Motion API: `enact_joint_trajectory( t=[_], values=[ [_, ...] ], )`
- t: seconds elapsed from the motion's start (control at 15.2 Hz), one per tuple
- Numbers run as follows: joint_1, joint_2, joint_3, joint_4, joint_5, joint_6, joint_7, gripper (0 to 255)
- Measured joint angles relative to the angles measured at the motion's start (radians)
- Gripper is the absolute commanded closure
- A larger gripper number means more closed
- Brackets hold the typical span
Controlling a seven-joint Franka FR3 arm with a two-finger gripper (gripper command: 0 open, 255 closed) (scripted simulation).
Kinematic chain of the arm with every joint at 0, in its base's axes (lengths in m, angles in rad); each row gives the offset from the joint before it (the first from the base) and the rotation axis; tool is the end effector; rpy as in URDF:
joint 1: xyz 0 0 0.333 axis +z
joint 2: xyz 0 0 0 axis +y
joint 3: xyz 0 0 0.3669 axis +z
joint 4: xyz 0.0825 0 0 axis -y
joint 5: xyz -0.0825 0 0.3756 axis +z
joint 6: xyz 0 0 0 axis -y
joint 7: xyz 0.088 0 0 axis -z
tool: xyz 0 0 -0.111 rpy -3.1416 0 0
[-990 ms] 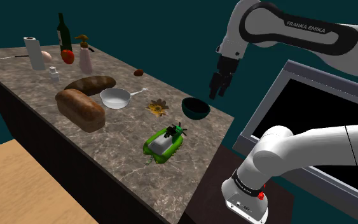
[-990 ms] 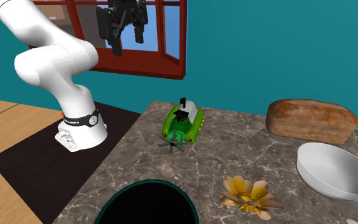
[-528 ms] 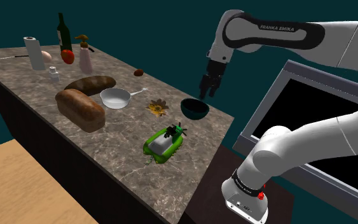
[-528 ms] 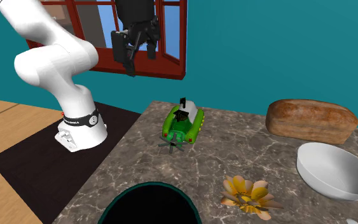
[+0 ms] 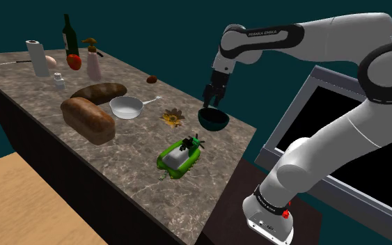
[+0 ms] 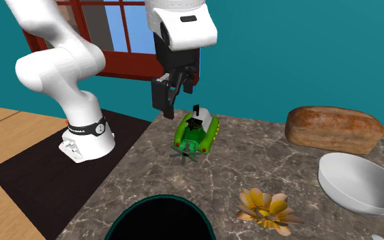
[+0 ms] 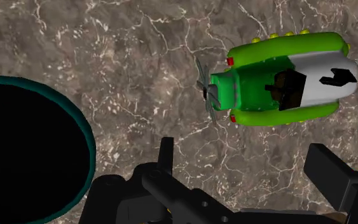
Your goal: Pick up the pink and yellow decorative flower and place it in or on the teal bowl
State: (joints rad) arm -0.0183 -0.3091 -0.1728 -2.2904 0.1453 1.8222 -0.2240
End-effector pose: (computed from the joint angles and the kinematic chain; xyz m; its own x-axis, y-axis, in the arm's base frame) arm 0.4084 -0.0724 0.5093 0.9925 0.0108 -0.1217 -0.0159 -0.9761 -0.2165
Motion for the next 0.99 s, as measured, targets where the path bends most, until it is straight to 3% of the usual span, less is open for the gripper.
enact_joint_trajectory(
  t=[0.4, 0.99],
  values=[
    [-0.001, 0.253, -0.041, 0.129, 0.077, 0.096, -0.096, 0],
    [-0.047, 0.614, -0.052, 0.414, 0.211, 0.118, -0.220, 0]
  ],
)
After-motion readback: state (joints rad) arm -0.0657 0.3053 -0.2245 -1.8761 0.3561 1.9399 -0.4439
